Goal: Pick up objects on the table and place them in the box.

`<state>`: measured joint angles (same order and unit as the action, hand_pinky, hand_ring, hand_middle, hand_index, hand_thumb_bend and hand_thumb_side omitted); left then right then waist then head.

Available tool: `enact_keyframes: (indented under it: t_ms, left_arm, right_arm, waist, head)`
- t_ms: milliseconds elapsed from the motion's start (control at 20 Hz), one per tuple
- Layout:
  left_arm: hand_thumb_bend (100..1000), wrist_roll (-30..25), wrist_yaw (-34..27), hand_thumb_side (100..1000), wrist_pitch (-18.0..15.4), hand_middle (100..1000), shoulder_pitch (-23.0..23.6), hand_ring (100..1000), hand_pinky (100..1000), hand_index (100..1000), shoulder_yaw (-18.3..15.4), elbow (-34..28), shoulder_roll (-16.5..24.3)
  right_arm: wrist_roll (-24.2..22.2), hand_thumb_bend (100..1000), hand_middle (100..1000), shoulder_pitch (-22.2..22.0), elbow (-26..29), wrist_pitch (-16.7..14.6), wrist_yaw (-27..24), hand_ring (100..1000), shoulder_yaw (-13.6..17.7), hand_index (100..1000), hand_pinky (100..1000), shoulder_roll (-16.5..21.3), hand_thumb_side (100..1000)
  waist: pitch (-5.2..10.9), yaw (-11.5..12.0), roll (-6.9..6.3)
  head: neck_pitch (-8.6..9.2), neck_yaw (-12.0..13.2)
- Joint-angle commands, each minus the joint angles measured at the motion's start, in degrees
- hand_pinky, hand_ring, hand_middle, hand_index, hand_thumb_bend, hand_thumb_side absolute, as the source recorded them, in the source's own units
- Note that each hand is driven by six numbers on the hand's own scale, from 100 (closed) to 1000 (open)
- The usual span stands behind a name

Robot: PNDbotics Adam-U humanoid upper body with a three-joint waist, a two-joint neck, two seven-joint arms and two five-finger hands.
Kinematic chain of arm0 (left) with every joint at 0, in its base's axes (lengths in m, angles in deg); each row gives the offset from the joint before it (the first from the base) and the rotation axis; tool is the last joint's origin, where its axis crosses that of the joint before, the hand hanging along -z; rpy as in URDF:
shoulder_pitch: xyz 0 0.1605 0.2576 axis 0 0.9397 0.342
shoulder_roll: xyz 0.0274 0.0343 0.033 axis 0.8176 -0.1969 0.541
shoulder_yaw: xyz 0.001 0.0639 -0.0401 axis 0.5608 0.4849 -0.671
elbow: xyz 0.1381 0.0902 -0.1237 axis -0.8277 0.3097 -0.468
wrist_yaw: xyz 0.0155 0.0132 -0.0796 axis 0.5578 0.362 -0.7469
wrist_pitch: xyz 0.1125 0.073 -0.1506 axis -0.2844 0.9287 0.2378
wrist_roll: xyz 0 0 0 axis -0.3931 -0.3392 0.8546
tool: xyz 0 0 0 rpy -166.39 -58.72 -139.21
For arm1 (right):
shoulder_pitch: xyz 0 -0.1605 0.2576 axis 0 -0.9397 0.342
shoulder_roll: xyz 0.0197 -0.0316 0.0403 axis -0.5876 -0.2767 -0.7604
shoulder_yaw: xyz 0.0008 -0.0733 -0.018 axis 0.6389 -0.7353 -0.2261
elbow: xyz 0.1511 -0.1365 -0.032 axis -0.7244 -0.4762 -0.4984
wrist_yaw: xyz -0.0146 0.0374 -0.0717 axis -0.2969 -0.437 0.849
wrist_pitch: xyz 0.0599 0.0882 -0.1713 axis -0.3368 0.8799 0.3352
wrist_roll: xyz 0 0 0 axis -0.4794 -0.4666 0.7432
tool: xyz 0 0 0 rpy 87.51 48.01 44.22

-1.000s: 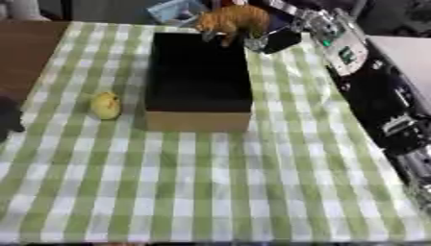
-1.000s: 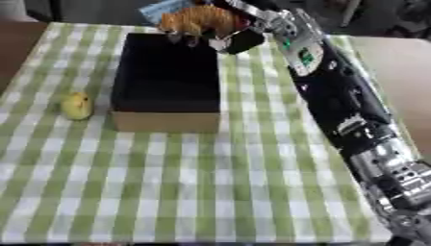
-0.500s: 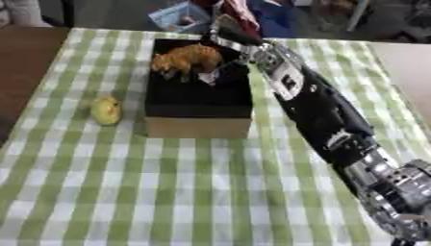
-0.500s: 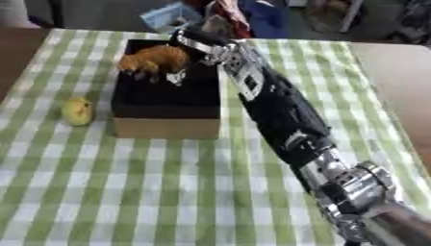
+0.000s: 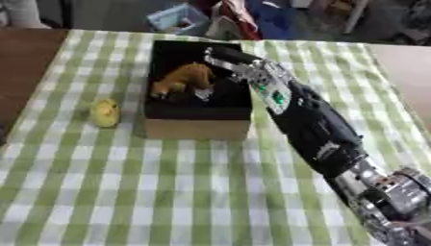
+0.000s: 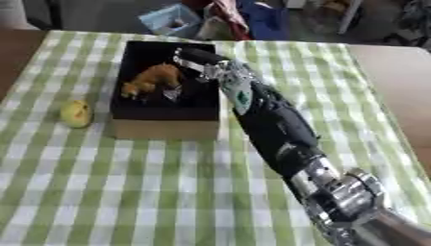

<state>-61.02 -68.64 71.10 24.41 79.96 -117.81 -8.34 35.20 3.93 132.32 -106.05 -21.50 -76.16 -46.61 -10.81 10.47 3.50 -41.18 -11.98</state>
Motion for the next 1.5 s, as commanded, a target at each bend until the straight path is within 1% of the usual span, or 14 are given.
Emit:
enact_keyframes:
  t_ms: [50, 100, 200, 300, 400, 550, 700, 800, 1050, 1150, 1200, 1350, 1400, 1500]
  left_arm:
    - [259, -0.2, 0.1, 545, -0.1, 498, -0.5, 516, 757, 703, -0.4, -0.8, 1.4]
    - [260, -0.2, 0.1, 546, -0.1, 498, -0.4, 516, 757, 703, -0.4, -0.8, 1.4]
    - [259, -0.2, 0.3, 547, -0.1, 498, -0.3, 516, 757, 703, -0.5, -0.7, 1.5]
    - [265, -0.2, 0.5, 552, -0.1, 499, -0.1, 517, 758, 704, -0.7, -0.6, 1.6]
    - [266, -0.2, 0.8, 555, -0.2, 499, 0.1, 517, 758, 705, -0.8, -0.4, 1.9]
    - [267, 0.1, 1.2, 552, -0.4, 500, 0.4, 518, 757, 706, -1.2, -0.1, 2.6]
    - [268, 0.5, 1.6, 543, -0.9, 501, 0.3, 519, 755, 707, -1.3, 0.5, 4.2]
    - [272, 1.0, 1.9, 528, -1.5, 503, -0.1, 521, 753, 708, -1.4, 1.2, 5.8]
    - [305, 2.3, 3.8, 485, -3.5, 518, -1.8, 536, 751, 716, -1.6, 4.3, 11.5]
    - [338, 2.3, 5.2, 470, -4.6, 529, -2.9, 547, 752, 722, -1.1, 6.6, 14.1]
    - [385, 2.1, 6.0, 456, -5.3, 541, -3.6, 558, 754, 727, -0.8, 7.9, 15.3]
    - [475, 0.8, 9.8, 430, -7.7, 564, -6.2, 579, 754, 736, 0.3, 12.4, 19.1]
    - [527, 0.4, 11.1, 427, -8.6, 574, -7.3, 588, 754, 740, 0.8, 13.9, 20.3]
    - [587, -0.2, 13.5, 399, -10.4, 578, -9.7, 590, 744, 739, 2.1, 17.3, 22.2]
  right_arm:
    - [-3.1, 161, 630, 0.8, -0.1, -0.4, 2.0, 643, -0.1, 768, 729, 1.1, 533]
    - [-4.2, 205, 683, 0.9, 0.3, -0.5, 2.4, 686, -0.2, 804, 746, 1.5, 548]
    - [-5.9, 252, 757, 1.1, 1.6, -0.7, 2.4, 744, -0.2, 841, 774, 2.5, 553]
    - [-6.9, 298, 808, 1.4, 3.5, -1.0, 1.8, 781, -0.3, 867, 798, 4.2, 541]
    - [-7.3, 322, 838, 1.5, 5.8, -1.4, 0.6, 805, -0.6, 881, 816, 6.1, 524]
    - [-7.6, 325, 846, 1.3, 10.2, -2.2, -3.2, 809, -1.2, 891, 818, 9.8, 497]
    - [-6.8, 308, 820, 0.3, 15.8, -2.5, -9.2, 784, -1.9, 882, 802, 13.7, 439]
    - [-5.7, 300, 801, -0.7, 20.0, -2.4, -13.8, 765, -2.3, 876, 790, 16.4, 395]
    - [-3.4, 270, 774, -4.9, 31.8, -0.9, -24.7, 737, -2.7, 866, 773, 23.1, 347]
    - [-3.0, 266, 769, -6.8, 36.4, -0.1, -28.3, 733, -2.7, 867, 770, 25.4, 340]
    - [-3.0, 265, 767, -7.8, 38.4, 0.3, -29.6, 732, -2.8, 868, 770, 26.3, 339]
    - [-3.3, 252, 762, -10.7, 43.8, 1.3, -33.0, 726, -2.9, 866, 768, 28.7, 344]
    - [-3.5, 240, 757, -11.6, 45.3, 1.6, -34.0, 721, -2.8, 866, 767, 29.3, 345]
    - [-3.9, 224, 752, -13.2, 48.0, 2.2, -35.7, 716, -2.7, 866, 765, 30.0, 347]
  waist:
    - [0.81, -0.3, -0.52]
    - [0.84, -0.4, -0.54]
    - [0.9, -0.8, -0.57]
    - [0.99, -1.3, -0.53]
    - [1.06, -1.8, -0.49]
    - [1.15, -2.7, -0.42]
    - [1.2, -3.5, -0.41]
    - [1.2, -4.1, -0.48]
    - [1.23, -5.5, -0.89]
    - [1.25, -6.2, -1.06]
    - [1.26, -6.5, -1.13]
    - [1.27, -7.3, -1.38]
    - [1.29, -7.7, -1.51]
    - [1.31, -8.3, -1.75]
  head:
    - [0.62, 0.1]
    - [0.62, 0.2]
    - [0.59, 0.5]
    - [0.62, 0.8]
    - [0.67, 1.1]
    - [0.66, 1.9]
    - [0.64, 2.6]
    - [0.73, 3.1]
    - [0.99, 4.4]
    - [1.04, 4.9]
    - [1.08, 5.2]
    - [1.26, 5.9]
    - [1.33, 6.2]
    - [1.42, 6.8]
